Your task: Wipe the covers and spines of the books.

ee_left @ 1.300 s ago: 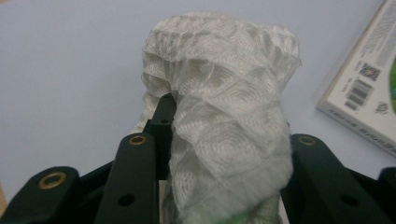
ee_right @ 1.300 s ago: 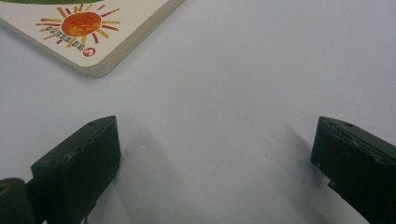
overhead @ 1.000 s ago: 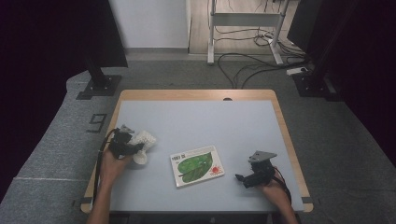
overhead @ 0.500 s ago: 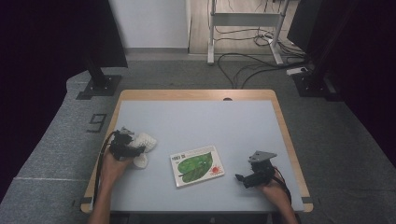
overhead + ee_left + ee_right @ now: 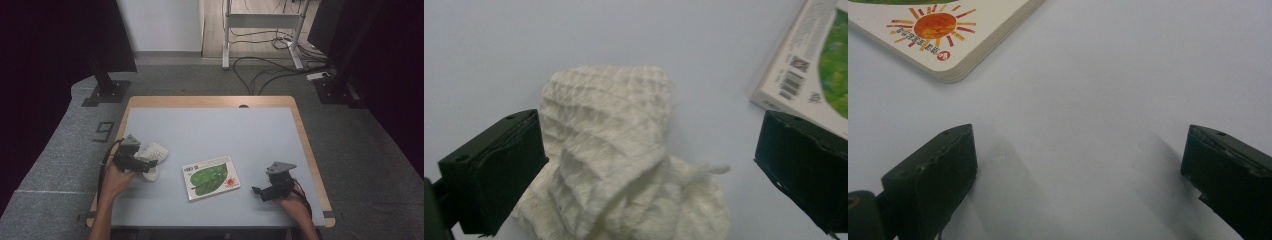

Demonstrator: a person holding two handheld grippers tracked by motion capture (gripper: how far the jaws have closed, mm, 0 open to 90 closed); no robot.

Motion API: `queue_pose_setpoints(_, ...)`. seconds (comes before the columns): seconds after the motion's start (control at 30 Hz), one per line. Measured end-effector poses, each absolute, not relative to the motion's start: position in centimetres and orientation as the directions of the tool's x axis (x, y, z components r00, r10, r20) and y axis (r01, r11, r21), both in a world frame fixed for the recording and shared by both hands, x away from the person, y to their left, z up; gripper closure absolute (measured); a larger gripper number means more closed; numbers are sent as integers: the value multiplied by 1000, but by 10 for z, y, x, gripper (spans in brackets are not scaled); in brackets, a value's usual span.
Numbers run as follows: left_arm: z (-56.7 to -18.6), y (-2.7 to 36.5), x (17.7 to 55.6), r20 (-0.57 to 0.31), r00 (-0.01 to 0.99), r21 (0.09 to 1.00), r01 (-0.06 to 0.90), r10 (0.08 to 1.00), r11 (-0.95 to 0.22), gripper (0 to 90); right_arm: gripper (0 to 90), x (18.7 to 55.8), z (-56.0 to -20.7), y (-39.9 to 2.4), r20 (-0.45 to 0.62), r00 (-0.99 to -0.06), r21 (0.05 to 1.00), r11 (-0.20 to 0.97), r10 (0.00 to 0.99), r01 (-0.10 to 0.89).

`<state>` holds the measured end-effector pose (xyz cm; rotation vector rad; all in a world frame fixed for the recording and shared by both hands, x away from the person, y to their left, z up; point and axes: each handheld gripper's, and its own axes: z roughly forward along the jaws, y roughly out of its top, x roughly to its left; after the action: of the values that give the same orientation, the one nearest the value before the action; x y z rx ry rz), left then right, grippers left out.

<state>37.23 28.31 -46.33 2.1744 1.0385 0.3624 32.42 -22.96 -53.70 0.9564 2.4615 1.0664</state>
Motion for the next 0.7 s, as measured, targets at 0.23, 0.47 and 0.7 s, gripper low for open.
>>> queue_pose_setpoints(0.23,-452,271,356,-8,681,717,514,732,-470,0,10,324,-537,-230,-4,-737,729,506,676,460)
queue_pose_setpoints(0.47,-453,244,337,23,746,701,463,666,-543,0,9,324,-537,-230,-4,-738,729,507,675,460)
queue_pose_setpoints(0.7,-465,217,328,16,801,700,419,599,-579,0,9,324,-537,-230,-3,-738,729,507,674,460)
